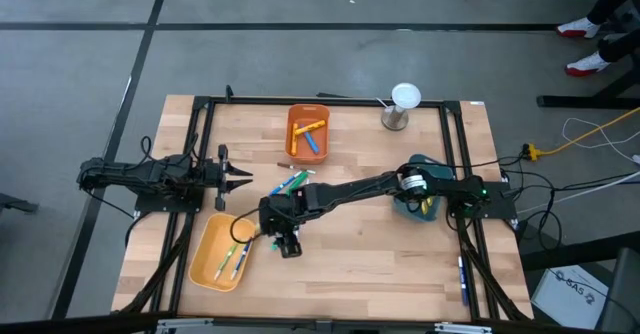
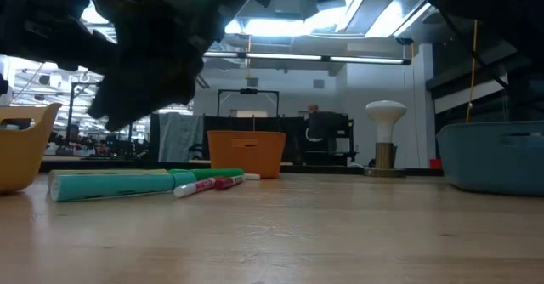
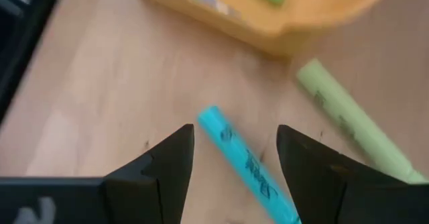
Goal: Pick & Place Markers
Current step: Put the light blue highlighter pen into the orange bin
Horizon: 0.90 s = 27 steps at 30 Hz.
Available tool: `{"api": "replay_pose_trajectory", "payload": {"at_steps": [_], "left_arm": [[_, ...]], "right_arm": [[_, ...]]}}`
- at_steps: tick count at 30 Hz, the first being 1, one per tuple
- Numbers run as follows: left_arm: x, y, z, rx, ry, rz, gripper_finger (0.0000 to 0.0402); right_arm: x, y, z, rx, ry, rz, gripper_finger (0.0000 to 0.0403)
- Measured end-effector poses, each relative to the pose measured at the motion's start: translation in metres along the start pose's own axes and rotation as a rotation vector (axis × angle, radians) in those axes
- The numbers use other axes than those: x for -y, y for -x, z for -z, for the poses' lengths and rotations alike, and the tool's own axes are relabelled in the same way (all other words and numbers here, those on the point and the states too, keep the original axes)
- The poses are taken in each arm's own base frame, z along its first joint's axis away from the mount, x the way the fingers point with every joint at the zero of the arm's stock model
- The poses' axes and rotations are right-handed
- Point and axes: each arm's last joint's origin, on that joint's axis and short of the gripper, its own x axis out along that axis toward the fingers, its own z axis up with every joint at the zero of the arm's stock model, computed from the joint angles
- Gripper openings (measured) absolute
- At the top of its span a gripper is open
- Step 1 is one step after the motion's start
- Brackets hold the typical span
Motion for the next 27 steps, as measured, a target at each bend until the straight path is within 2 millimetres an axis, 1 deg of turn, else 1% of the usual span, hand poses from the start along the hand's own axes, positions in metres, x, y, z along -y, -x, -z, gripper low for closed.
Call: {"api": "replay_pose_trajectory", "payload": {"at_steps": [4, 11, 16, 23, 27], "left_arm": [[0.000, 0.000, 0.000, 0.000, 0.000, 0.000, 0.0068], [0.000, 0.000, 0.000, 0.000, 0.000, 0.000, 0.0063], [0.000, 0.000, 0.000, 0.000, 0.000, 0.000, 0.0066], [0.000, 0.000, 0.000, 0.000, 0.000, 0.000, 0.0065], [0.000, 0.000, 0.000, 0.000, 0.000, 0.000, 0.0064]], "right_arm": [[0.000, 0.000, 0.002, -0.020, 0.044, 0.004, 0.0212], [0.002, 0.001, 0.009, -0.107, 0.196, 0.065, 0.0212], [0.003, -0.005, 0.017, -0.152, 0.205, 0.058, 0.0212], [0.006, -0.024, 0.031, -0.143, 0.208, 0.068, 0.0212], [0.008, -0.036, 0.040, -0.136, 0.244, 0.078, 0.0210]]}}
